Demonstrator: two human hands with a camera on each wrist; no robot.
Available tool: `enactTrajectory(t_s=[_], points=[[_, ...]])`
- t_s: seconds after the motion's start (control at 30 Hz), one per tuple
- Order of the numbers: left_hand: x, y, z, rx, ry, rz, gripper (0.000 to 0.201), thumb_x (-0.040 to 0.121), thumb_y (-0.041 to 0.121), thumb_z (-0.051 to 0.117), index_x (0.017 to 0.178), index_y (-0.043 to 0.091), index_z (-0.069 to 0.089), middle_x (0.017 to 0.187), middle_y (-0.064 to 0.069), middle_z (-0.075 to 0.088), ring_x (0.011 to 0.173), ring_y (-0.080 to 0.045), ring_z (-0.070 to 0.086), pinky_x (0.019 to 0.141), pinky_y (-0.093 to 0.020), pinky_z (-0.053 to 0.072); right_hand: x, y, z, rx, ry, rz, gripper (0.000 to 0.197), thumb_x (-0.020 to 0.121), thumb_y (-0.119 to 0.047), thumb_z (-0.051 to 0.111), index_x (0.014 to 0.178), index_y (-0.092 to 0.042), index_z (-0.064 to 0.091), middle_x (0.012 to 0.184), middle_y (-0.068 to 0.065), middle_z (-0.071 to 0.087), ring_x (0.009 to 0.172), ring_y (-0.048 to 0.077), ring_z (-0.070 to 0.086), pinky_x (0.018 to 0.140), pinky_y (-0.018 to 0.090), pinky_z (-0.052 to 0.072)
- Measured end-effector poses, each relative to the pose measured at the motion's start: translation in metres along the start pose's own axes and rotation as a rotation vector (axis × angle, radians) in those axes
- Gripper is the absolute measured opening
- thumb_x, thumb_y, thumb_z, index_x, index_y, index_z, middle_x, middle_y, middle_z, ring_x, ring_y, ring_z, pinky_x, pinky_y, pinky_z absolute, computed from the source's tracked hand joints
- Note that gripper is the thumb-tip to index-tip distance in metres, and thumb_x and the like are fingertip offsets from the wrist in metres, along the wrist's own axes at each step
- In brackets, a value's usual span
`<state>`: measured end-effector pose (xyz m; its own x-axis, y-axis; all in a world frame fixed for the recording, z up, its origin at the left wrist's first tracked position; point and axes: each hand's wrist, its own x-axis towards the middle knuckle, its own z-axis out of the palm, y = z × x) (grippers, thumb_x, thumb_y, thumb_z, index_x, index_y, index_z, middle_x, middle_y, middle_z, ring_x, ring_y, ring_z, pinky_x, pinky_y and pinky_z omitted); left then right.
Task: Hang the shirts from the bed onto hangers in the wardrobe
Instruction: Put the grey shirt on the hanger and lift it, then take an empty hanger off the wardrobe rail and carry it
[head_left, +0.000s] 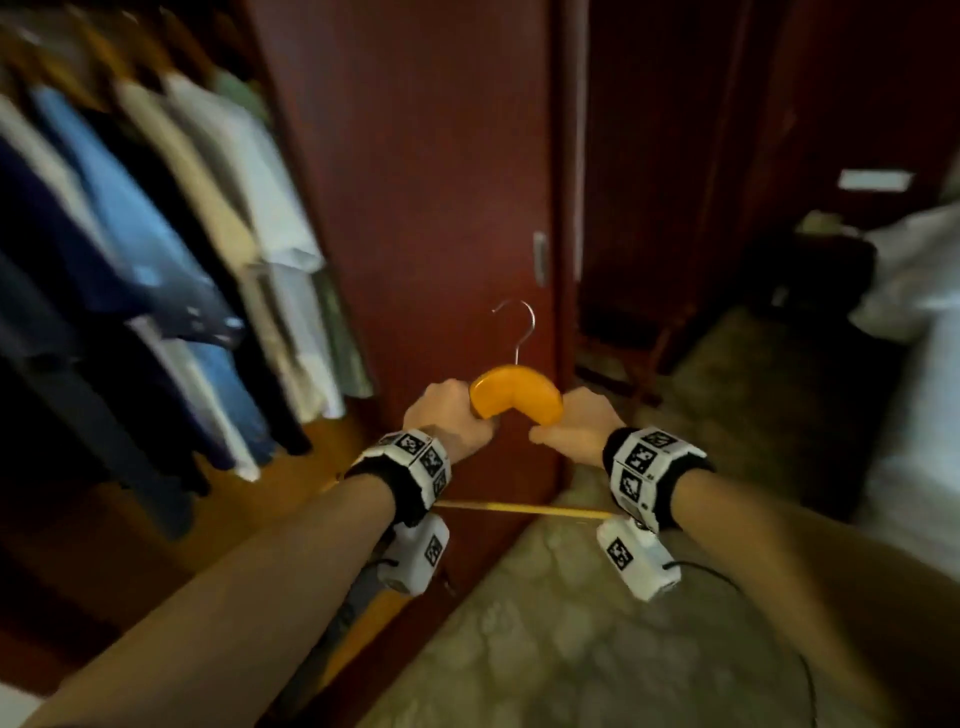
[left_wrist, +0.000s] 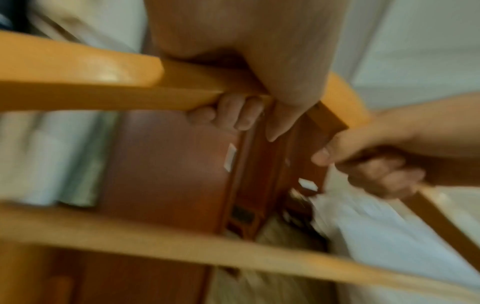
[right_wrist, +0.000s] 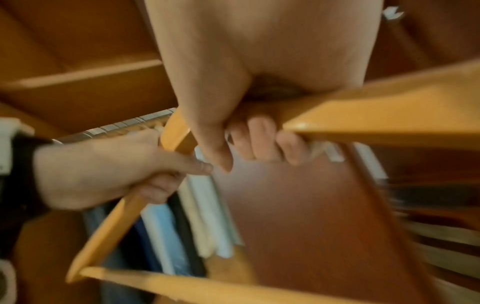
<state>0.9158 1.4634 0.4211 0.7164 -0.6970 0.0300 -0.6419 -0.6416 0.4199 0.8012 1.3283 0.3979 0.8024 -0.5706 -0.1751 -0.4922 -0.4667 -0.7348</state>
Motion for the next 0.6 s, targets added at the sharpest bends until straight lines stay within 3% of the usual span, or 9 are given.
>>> enactTrajectory(t_s=[0.1,0.23,0.3,0.4,0.6], points=[[-0.005,0.054,0.084,-0.001,-0.162,0.053,0.018,0.080,0.034,0.063,0.073,0.017,0.064,0.073,0.000,0.066,0.068,-0.026,0.065,0.064,-0.033,0.054,-0.032,0.093,-0.014,0.013,0.062,0.182,0.018,0.082,-0.027,0.069,0.073,-0.013,0.061,0.070,-0.001,0.060,0.060,0.012,0.056,0.049,0.023,0.041],[-0.017,0.123,0.187,0.012,-0.338,0.136,0.012,0.081,0.027,0.061,0.076,0.016,0.063,0.070,0.000,0.061,0.064,-0.026,0.059,0.061,-0.029,0.049,-0.078,0.205,-0.030,0.046,0.163,0.427,0.018,0.082,-0.026,0.067,0.073,-0.013,0.059,0.070,-0.001,0.058,0.060,0.012,0.054,0.053,0.024,0.043],[-0.019,0.158,0.232,-0.010,-0.410,0.198,0.013,0.080,0.021,0.061,0.070,0.014,0.056,0.064,-0.002,0.057,0.057,-0.024,0.056,0.052,-0.026,0.043,-0.098,0.252,-0.042,0.038,0.235,0.536,0.023,0.081,-0.031,0.070,0.086,-0.009,0.063,0.075,0.000,0.059,0.063,0.014,0.055,0.058,0.026,0.043],[-0.019,0.213,0.290,-0.035,-0.518,0.300,0.011,0.075,0.023,0.061,0.071,0.016,0.054,0.065,-0.005,0.062,0.059,-0.028,0.062,0.054,-0.031,0.046,-0.119,0.315,-0.067,0.056,0.344,0.666,0.036,0.077,-0.036,0.073,0.099,-0.008,0.065,0.088,0.006,0.065,0.076,0.023,0.062,0.062,0.029,0.046],[0.012,0.329,0.385,-0.070,-0.719,0.442,0.009,0.075,0.023,0.067,0.081,0.020,0.060,0.070,-0.003,0.065,0.065,-0.028,0.065,0.058,-0.032,0.049,-0.124,0.424,-0.140,0.082,0.406,0.884,0.026,0.076,-0.035,0.072,0.087,-0.012,0.064,0.078,0.002,0.064,0.067,0.018,0.063,0.058,0.027,0.049]])
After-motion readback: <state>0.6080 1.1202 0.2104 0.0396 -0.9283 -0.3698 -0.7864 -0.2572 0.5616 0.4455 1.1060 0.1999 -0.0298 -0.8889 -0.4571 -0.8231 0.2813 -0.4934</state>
